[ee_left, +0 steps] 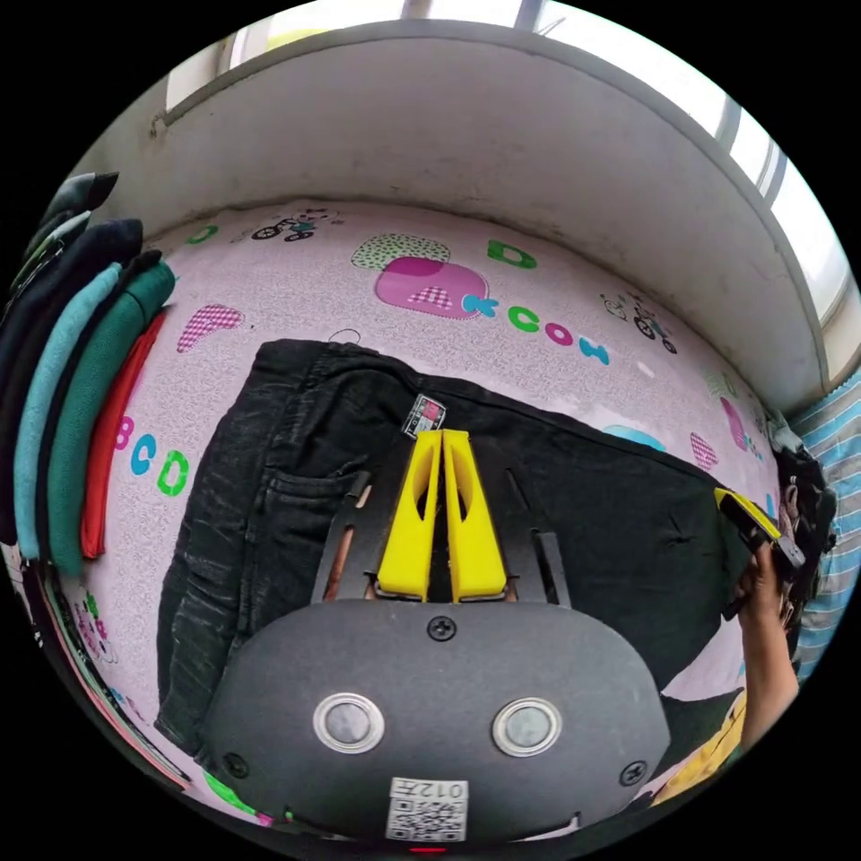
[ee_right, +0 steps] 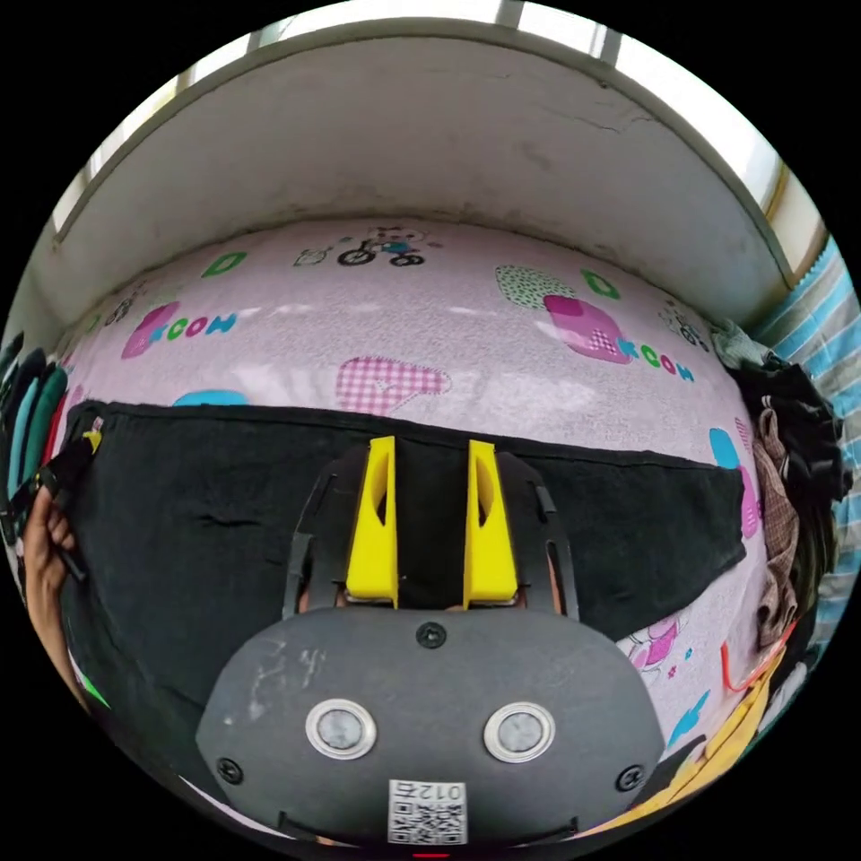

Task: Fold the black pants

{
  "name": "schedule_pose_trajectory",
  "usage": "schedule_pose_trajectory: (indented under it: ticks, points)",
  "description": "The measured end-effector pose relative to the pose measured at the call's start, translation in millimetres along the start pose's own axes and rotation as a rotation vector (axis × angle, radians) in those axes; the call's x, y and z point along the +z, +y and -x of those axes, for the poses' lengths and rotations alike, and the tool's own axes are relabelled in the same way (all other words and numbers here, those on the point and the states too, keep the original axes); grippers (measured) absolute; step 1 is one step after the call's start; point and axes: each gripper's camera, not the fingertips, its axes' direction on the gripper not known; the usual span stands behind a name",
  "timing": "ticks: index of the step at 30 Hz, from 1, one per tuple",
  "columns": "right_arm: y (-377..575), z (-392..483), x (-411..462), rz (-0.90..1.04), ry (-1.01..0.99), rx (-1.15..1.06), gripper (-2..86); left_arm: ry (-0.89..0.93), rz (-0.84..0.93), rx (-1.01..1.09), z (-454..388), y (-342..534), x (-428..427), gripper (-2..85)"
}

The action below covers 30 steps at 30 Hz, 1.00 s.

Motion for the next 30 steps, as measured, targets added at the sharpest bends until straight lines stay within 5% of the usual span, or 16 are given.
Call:
schedule_pose_trajectory:
  ticks: [8,13,21,30]
  points:
    - [8,-21,30,0.022,-0.026,0.039,10.9,0.072,-0.006,0.025,4,-7,-5,0.7]
    - [41,10,-3,-0.100,-0.068,-0.035,8.8,0.234,0.062,0.233,-30,-9,-14,0.7]
    - [63,17,47,-0.059,-0.143,-0.145,8.3,0.092,0.029,0.230,-43,15,23,0.4]
    - [55,0,72,-0.095,-0.226,-0.483,8.2,0.185,0.041,0.172,-22,12,30,0.0]
